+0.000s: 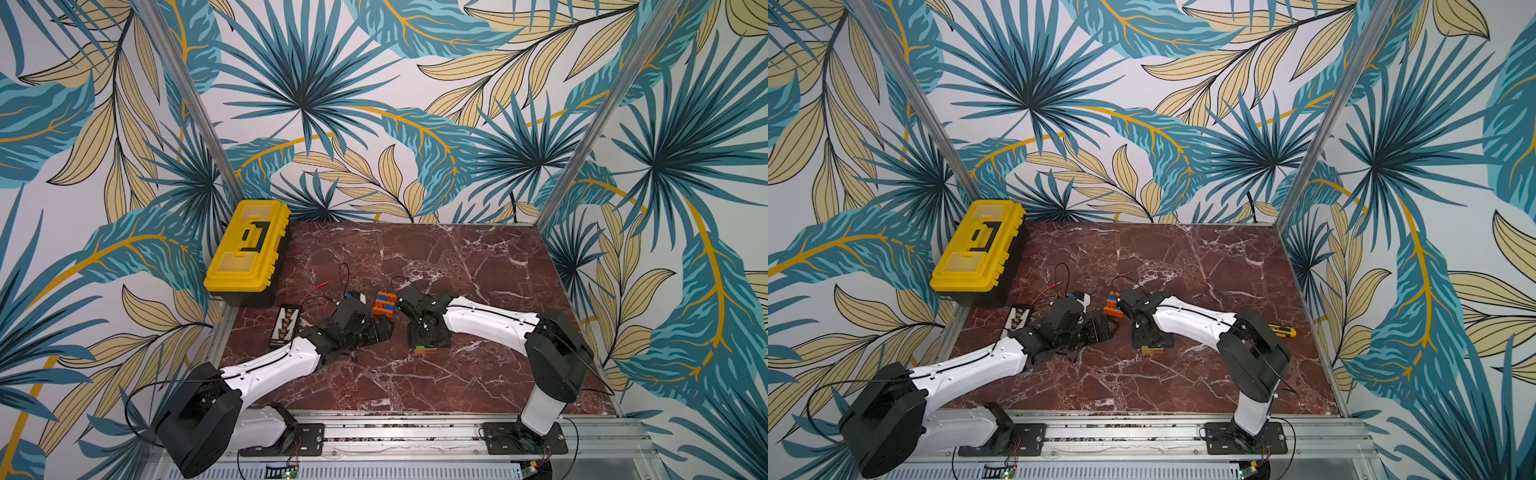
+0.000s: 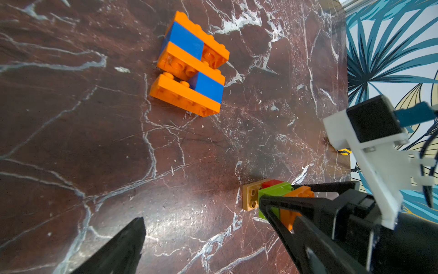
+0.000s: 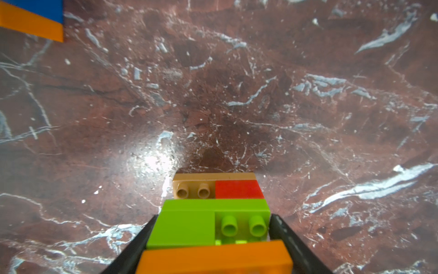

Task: Assemble the number 5 with lego
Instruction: Assemble the lego brick with the lego brick.

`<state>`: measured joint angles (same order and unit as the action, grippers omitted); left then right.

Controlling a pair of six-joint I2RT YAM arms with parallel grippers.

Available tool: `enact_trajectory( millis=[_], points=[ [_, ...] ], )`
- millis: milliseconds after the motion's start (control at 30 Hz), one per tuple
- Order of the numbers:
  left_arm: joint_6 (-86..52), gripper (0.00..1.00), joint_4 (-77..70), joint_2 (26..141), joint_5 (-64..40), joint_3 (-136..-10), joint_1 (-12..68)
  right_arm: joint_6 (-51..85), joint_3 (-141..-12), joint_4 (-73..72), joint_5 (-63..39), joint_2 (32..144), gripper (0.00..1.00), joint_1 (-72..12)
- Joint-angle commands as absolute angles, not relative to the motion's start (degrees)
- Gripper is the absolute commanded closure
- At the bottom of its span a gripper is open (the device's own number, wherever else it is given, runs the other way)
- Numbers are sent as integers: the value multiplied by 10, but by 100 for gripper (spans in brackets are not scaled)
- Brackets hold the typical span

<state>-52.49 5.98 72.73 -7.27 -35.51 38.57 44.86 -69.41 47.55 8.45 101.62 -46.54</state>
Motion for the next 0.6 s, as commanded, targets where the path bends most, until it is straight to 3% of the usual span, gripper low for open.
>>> enact_trajectory(
  millis=[0,367,567],
  points=[
    [-522,0,51,735,-89,-365,385,442,-695,500,82,1023,24,-465],
    [-512,0,28,755,-118,-375,393,451,-685,483,70,950,8,-465],
    [-512,10,-6,771,-144,-378,402,482,-605,436,80,842,10,-434]
  ],
)
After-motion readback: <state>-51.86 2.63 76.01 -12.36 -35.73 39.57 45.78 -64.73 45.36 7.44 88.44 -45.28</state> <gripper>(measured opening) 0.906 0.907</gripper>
